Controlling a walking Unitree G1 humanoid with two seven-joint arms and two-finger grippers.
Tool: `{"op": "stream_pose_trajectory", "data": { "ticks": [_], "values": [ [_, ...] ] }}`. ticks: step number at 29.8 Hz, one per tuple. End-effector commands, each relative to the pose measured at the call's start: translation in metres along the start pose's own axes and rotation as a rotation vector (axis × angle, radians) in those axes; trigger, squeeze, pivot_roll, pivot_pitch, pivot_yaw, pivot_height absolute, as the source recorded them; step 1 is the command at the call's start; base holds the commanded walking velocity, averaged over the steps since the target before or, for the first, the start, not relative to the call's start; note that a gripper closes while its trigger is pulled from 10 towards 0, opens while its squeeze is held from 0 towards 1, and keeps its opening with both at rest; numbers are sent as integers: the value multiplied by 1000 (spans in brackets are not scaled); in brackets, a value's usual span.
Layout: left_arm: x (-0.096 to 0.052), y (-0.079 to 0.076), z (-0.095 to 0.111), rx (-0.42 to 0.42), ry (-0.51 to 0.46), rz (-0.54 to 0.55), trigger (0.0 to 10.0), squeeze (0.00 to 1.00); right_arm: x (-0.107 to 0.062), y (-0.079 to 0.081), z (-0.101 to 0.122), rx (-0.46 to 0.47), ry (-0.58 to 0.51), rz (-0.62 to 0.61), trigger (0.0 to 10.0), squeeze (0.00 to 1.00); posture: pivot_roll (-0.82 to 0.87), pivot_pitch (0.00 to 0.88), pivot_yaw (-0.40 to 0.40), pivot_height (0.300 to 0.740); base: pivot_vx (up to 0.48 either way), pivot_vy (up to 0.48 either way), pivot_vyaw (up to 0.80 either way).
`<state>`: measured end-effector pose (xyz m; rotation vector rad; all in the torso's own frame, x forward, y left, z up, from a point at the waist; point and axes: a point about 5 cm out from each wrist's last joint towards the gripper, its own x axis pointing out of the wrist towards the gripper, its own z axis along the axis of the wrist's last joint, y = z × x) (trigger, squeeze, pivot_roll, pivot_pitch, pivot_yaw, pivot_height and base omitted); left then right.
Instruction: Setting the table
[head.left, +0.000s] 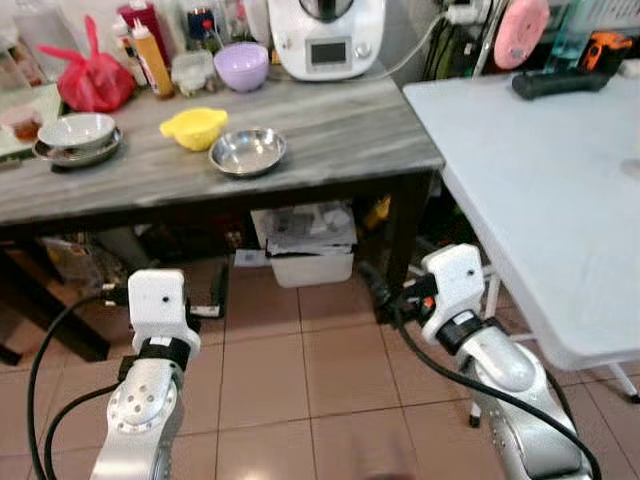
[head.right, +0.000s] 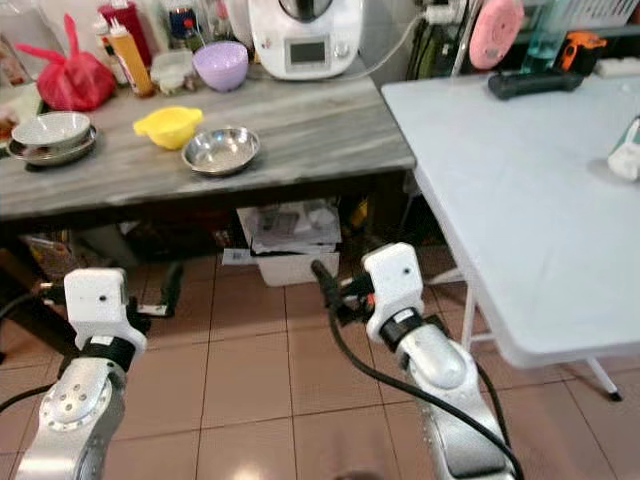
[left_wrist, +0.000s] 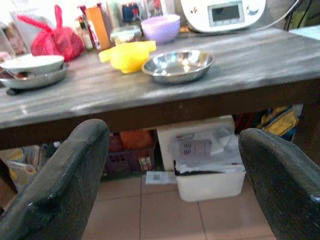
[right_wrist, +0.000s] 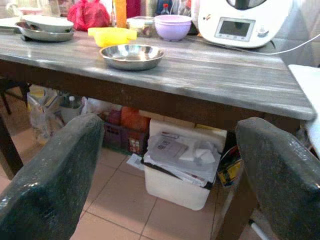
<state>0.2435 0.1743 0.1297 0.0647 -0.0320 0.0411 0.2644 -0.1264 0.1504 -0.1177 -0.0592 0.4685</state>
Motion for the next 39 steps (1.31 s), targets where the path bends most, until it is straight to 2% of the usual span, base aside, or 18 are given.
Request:
{"op": "stream_pose_trajectory", "data": {
  "ticks": [1,25,39],
  "values": [
    [-2,1,-2,-6,11,-3,10000,0,-1,-2,0,-7,1,-12,10000,0,-92,80,97,740,0,-480,0],
    [0,-3,1,2,2,-41,10000,0,-2,-4,-1,-8,-11,-48,10000,0,-102,82,106,740,0,-480,-101],
    [2,-5,0,6,5,-68,10000,0,-2,-12,2,-22,-26,-121,10000,0,-110,77,117,740,0,-480,0]
  ]
}}
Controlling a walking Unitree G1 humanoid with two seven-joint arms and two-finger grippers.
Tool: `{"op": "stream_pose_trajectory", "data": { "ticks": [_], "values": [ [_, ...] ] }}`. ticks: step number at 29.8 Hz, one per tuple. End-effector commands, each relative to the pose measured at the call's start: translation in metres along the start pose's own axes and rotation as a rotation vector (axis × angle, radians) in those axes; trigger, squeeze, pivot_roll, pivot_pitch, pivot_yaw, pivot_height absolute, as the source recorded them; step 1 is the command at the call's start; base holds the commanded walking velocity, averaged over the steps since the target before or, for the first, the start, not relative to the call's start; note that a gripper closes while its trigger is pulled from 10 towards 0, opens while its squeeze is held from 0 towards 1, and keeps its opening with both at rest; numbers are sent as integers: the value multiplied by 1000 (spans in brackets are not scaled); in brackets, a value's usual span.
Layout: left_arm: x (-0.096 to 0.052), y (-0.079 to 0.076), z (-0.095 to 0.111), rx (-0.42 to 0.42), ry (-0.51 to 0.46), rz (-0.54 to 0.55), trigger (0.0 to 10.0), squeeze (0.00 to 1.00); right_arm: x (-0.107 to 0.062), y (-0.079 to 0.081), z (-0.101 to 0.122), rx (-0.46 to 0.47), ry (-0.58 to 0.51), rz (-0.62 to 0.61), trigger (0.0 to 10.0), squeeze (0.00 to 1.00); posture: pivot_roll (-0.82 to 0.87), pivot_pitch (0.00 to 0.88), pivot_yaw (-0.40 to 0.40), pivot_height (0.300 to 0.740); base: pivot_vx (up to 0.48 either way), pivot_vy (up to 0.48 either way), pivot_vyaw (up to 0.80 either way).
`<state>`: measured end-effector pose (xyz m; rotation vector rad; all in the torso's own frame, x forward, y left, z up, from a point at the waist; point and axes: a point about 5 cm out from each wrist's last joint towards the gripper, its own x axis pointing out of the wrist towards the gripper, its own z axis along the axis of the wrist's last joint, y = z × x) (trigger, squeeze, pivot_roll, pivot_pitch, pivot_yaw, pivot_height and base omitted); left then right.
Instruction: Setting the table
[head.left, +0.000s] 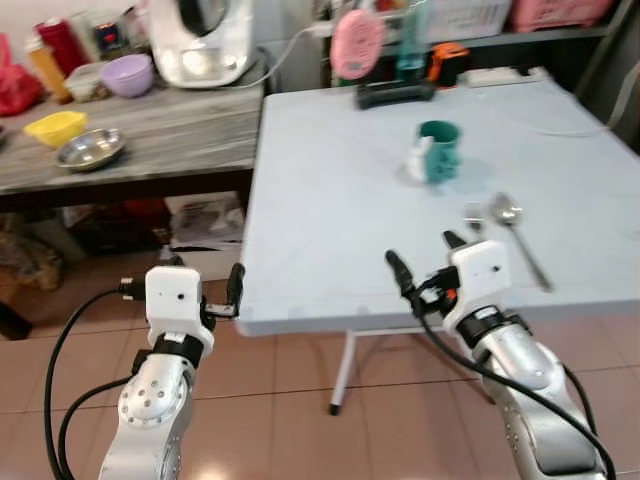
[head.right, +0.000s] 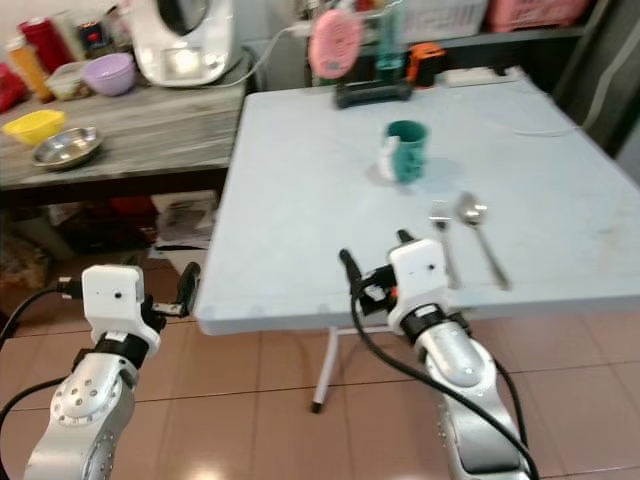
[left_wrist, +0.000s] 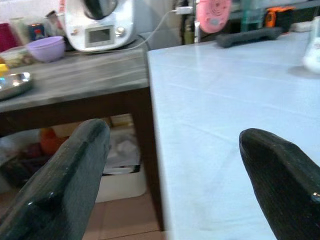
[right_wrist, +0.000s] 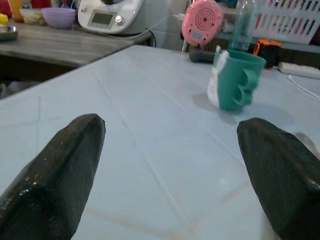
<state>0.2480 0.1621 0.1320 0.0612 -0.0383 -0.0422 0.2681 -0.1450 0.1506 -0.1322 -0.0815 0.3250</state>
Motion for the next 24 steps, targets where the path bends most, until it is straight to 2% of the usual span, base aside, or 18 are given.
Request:
{"op": "stream_pose_trajectory", "data": {
  "ticks": [1,3,17,24],
  "values": [
    [-2,6,-3,11,16,11,10000,0,2,6,4,1,-17,18,10000,0,-110,77,117,740,0,-480,0],
    [-1,5,-3,13,14,4,10000,0,2,5,4,1,-17,11,10000,0,-110,77,117,740,0,-427,0],
    [1,3,-2,0,1,-10,10000,0,4,0,5,10,-17,-62,10000,0,-112,84,124,740,0,0,0],
    [3,4,2,60,-33,3,10000,0,5,2,5,21,-15,-73,10000,0,-113,92,131,740,0,0,0]
  ]
}}
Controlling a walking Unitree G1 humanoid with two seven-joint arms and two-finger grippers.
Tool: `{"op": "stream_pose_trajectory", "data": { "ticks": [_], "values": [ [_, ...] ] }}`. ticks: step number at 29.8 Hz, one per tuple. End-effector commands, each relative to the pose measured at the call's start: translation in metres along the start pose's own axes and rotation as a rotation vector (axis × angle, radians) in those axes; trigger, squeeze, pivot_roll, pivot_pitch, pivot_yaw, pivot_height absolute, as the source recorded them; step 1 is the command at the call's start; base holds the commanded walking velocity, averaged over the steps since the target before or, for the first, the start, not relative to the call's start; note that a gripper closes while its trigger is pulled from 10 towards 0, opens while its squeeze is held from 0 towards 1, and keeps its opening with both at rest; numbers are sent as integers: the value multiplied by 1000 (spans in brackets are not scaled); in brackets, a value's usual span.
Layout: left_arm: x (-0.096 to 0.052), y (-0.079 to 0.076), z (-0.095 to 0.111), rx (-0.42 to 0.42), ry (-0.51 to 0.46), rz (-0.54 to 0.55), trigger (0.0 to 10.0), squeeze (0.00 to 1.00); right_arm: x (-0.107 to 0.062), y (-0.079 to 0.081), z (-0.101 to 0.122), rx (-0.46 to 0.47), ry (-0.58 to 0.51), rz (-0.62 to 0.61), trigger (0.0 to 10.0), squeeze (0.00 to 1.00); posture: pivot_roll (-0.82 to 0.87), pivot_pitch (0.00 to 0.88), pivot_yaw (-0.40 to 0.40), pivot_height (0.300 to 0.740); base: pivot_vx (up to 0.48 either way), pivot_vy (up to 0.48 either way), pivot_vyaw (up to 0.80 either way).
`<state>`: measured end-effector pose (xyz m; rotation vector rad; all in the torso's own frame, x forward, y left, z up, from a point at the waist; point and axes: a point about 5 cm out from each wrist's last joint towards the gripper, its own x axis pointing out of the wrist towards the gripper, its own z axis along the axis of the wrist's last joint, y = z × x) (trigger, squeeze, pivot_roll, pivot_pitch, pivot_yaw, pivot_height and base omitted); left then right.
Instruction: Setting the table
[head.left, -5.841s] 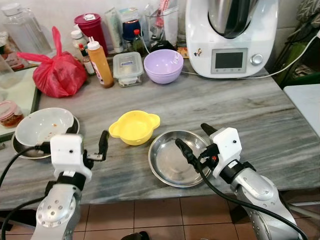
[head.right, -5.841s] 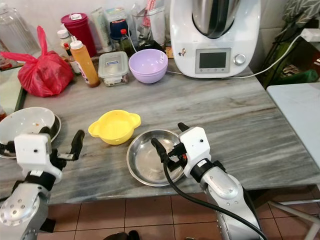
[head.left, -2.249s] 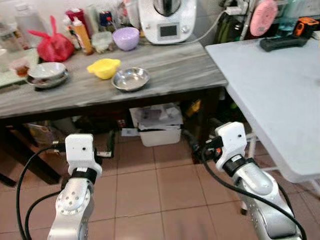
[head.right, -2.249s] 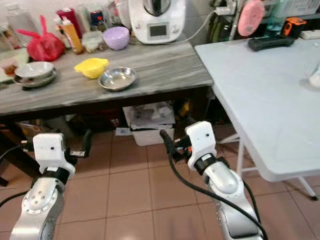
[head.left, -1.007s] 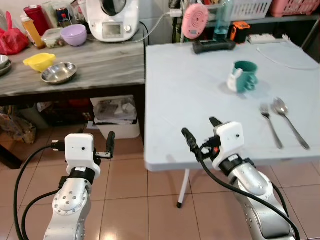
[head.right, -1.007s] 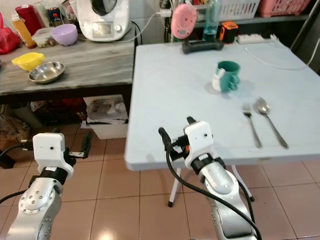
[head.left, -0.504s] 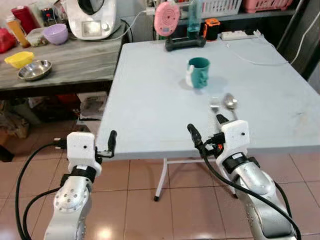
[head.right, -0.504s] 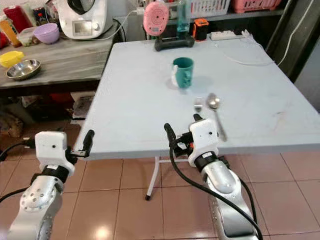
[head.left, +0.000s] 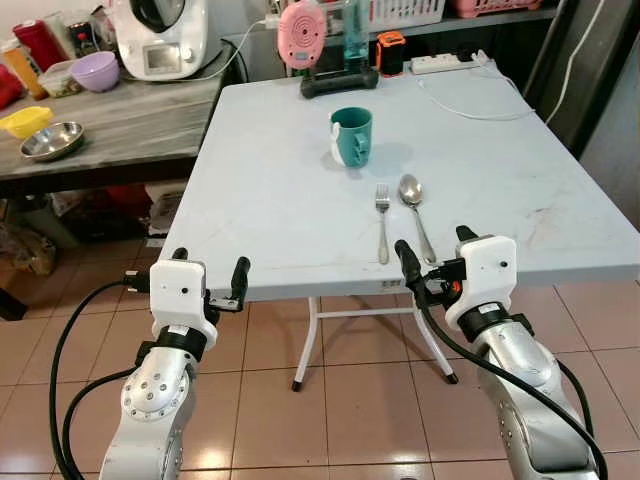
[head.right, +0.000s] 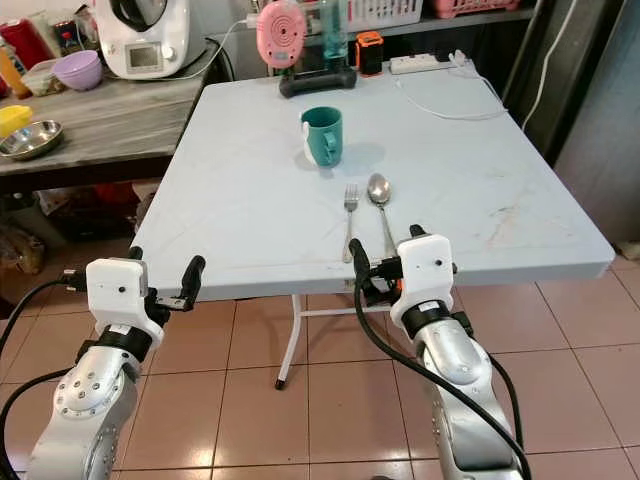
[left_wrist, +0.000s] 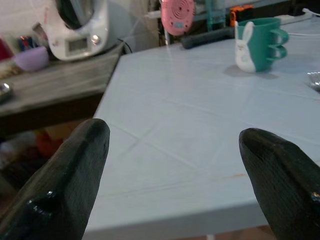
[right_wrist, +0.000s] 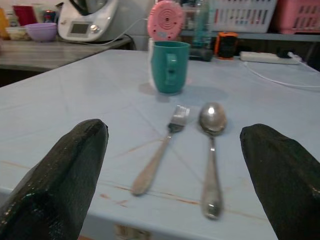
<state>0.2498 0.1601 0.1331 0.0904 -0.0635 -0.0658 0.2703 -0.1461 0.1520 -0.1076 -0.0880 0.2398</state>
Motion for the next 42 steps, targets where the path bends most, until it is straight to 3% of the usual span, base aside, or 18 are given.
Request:
{"op": "stream_pose_trajectory", "data": {
  "ticks": [1,8,15,42],
  "values": [
    [1,6,0,31,-5,29,10000,0,3,5,4,2,-10,13,10000,0,-113,92,131,740,0,0,0],
    [1,5,0,-33,-8,-11,10000,0,5,8,4,17,-12,13,10000,0,-110,89,130,740,0,0,-476],
    [1,3,2,-45,-21,-29,10000,0,7,9,5,17,-21,18,10000,0,-110,87,130,740,0,0,-63],
    [-7,-2,-1,-49,1,-86,10000,0,3,16,-1,47,1,22,10000,0,-98,110,143,740,367,0,0]
  ]
}}
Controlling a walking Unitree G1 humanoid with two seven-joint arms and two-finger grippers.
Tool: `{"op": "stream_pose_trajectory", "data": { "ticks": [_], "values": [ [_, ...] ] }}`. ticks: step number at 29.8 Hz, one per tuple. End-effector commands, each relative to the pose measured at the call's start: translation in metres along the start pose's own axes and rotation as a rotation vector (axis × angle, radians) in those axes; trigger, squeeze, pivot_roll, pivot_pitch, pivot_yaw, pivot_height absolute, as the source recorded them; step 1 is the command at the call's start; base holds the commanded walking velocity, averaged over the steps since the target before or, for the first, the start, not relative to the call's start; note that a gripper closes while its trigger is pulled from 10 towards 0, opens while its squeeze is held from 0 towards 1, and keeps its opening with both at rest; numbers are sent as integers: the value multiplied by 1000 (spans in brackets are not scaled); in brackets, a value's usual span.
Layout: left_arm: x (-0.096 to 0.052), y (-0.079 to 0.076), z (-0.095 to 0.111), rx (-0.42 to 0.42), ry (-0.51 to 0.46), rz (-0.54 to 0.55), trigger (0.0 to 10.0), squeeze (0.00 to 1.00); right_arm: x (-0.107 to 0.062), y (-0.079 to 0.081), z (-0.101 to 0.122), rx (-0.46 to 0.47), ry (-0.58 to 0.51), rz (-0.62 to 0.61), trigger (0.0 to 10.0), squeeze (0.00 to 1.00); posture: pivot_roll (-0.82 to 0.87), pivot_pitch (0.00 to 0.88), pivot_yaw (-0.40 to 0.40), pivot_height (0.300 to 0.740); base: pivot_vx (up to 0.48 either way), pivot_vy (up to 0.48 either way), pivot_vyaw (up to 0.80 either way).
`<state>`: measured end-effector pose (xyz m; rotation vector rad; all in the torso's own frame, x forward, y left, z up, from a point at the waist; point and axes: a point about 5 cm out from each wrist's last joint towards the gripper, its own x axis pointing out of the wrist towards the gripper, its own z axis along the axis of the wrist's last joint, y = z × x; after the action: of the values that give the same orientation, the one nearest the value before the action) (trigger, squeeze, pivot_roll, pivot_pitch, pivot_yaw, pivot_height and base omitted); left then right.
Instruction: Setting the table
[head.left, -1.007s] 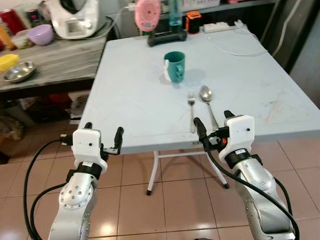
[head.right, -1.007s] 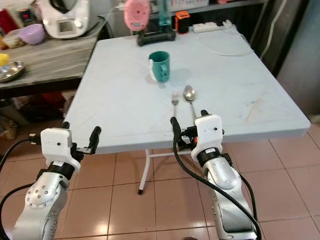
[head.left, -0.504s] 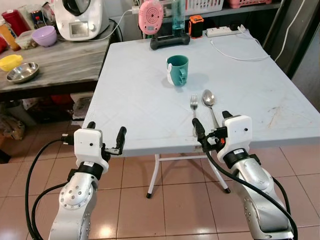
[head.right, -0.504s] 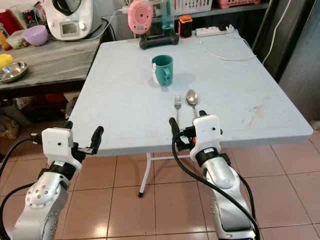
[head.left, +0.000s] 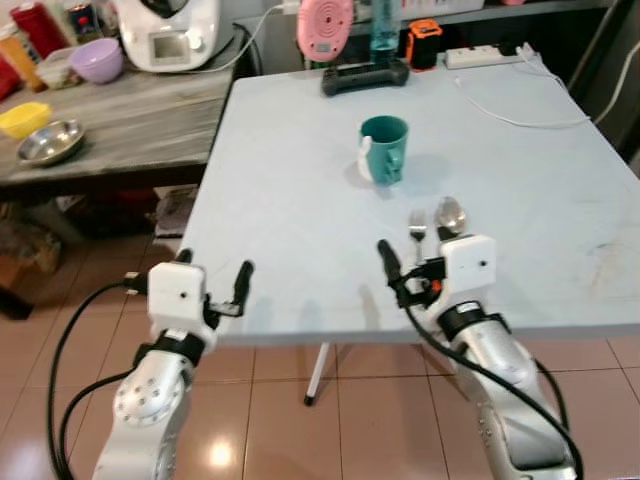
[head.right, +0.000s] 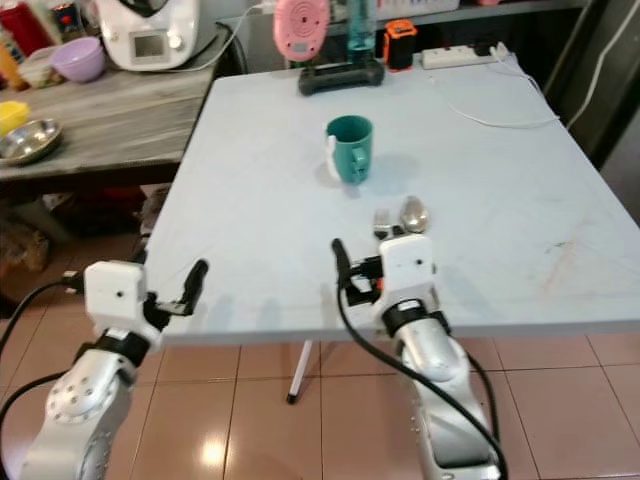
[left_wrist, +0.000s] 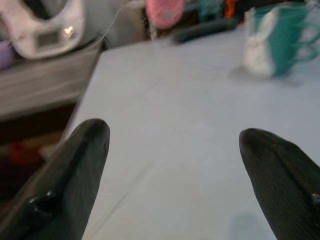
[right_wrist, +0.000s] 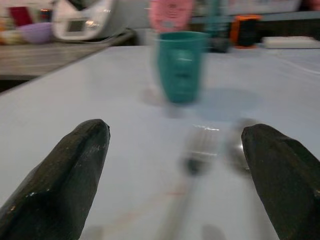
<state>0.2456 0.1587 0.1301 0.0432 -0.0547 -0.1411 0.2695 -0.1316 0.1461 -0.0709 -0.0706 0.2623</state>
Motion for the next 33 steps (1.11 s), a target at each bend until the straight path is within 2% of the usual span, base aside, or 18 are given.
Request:
{"op": "stream_pose_trajectory", "data": {
  "ticks": [1,5,9,21,27,33],
  "values": [
    [-3,-1,2,1,-2,-13,10000,0,0,1,3,8,-9,1,10000,0,-98,110,142,740,375,0,0],
    [-5,-2,0,-1,5,-19,10000,0,0,2,0,16,1,0,10000,0,-96,111,140,740,353,0,0],
    [-8,-4,-2,-6,12,-34,10000,0,-2,4,-6,32,23,0,10000,0,-96,113,140,740,0,0,0],
    [-21,-14,-13,37,78,-200,10000,0,-5,14,-15,105,88,55,10000,0,-80,120,147,740,0,0,0],
    [-25,-10,-14,48,98,-222,10000,0,-11,19,-16,143,119,97,10000,0,-74,138,164,740,0,0,0],
    [-30,-7,-14,53,114,-254,10000,0,-18,21,-24,209,182,72,10000,0,-67,170,182,740,0,0,0]
  ]
}}
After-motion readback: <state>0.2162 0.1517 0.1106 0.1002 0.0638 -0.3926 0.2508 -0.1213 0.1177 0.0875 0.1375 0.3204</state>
